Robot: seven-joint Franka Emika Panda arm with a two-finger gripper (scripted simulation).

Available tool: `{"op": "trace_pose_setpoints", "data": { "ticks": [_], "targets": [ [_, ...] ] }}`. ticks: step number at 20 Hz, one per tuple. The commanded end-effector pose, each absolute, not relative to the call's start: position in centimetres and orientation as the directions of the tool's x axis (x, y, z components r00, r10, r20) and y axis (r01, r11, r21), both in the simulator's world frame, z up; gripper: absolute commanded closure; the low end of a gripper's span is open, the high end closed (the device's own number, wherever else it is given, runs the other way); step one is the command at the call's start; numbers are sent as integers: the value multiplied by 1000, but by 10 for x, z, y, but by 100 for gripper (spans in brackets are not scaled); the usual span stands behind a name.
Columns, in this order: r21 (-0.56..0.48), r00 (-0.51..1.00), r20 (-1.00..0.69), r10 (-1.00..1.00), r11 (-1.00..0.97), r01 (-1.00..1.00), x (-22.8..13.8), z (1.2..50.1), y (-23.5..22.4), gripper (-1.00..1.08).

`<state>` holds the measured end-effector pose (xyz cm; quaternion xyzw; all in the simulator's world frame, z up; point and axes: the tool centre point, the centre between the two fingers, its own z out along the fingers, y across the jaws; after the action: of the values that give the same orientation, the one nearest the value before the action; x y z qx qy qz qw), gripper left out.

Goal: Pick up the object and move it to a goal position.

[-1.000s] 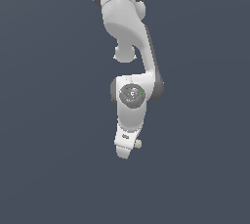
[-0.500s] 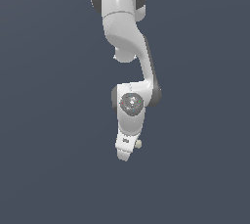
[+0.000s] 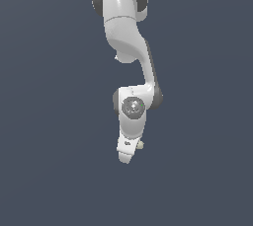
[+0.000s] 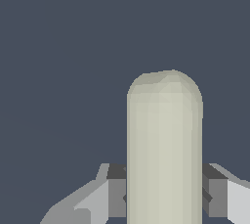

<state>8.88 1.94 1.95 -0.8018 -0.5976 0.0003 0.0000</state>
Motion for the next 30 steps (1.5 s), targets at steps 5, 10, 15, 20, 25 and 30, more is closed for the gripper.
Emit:
{"op": "trace_pose_setpoints", "data": {
  "ticks": [5,10,15,20,25,30],
  "targets": [
    [0,286,0,958,-286,958,89,20,19,108],
    [0,286,0,958,-286,958,88,20,20,108],
    [0,286,0,958,-286,958,81,24,26,108],
    [0,286,0,958,-286,958,68,33,38,108],
    [0,286,-1,958,-286,958,48,46,56,108],
    [0,286,-1,958,-286,958,29,59,74,108]
  ]
}}
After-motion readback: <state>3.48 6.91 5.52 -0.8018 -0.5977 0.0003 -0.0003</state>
